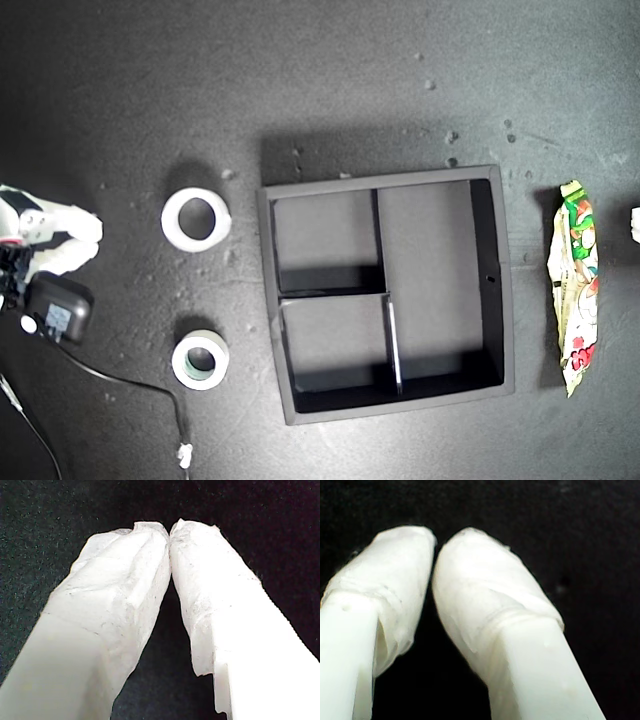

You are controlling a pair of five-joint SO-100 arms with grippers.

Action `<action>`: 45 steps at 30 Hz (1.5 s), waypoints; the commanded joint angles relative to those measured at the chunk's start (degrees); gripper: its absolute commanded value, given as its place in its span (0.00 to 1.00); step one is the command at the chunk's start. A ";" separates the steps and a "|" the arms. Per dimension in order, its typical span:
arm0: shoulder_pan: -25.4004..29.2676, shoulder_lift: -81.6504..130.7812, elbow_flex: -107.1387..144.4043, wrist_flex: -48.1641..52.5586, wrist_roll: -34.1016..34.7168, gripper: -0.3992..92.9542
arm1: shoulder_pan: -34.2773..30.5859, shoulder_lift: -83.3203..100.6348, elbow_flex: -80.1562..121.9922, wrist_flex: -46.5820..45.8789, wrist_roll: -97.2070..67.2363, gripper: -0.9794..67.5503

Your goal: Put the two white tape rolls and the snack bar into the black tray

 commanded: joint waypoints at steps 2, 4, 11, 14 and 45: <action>-4.13 2.81 3.25 -2.90 -4.66 0.03 | 9.84 -0.26 0.62 0.26 18.11 0.01; -4.04 2.81 3.25 -2.81 -4.48 0.03 | 9.84 -0.26 0.62 0.26 18.02 0.01; -3.43 2.81 3.25 -2.55 -5.54 0.00 | 9.84 -0.26 0.62 0.18 18.02 0.01; -3.43 2.81 3.25 -2.37 -5.36 0.00 | 9.84 -0.26 0.62 0.18 17.93 0.01; 0.18 -21.88 -40.61 -10.72 11.07 0.18 | 6.06 -0.18 0.62 -34.54 -2.90 0.01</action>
